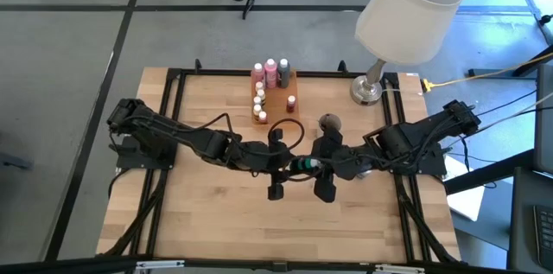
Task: Pick & Place Paint Supplies
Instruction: Put the green paint bottle into the orange bin
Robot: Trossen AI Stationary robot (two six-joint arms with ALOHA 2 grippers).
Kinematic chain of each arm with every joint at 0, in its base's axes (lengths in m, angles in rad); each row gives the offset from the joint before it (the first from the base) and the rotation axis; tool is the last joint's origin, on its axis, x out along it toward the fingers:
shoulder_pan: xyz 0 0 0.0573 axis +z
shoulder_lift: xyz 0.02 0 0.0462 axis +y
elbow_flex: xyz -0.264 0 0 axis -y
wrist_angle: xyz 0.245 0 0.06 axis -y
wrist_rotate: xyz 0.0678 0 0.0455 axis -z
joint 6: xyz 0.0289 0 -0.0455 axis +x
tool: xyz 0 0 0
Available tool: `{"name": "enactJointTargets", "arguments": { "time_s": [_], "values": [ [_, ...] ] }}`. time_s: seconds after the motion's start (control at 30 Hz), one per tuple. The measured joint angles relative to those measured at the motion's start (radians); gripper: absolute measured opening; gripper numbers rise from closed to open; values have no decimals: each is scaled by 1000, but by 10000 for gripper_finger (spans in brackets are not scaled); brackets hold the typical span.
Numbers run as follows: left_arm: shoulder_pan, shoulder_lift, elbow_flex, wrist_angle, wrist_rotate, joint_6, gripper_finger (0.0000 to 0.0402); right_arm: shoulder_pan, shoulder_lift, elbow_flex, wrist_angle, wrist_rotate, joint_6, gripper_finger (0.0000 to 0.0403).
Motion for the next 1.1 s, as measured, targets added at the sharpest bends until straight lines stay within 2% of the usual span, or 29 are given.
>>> {"name": "enactJointTargets", "arguments": {
  "time_s": [0.37, 0.57, 0.73, 0.83, 0.9, 1.1],
  "values": [
    [0, 1, 0, -5, -1, -4, 122, 0, 0, 0, 32, -3, -11, 196],
    [-4, 1, 0, -27, -1, -13, 121, 15, -50, 0, 1, 1, -3, 217],
    [-8, 1, 0, -37, -2, -30, 121, 21, -114, 0, -26, 0, 21, 223],
    [-10, 1, 0, -39, -2, -30, 121, 22, -140, 0, -44, -45, 31, 223],
    [-10, 1, 0, -40, -2, -30, 120, 20, -144, 0, -61, -82, 52, 224],
    [-10, 1, 0, -44, -3, -30, 120, 14, -135, 1, -76, -103, 62, 224]
  ]
}}
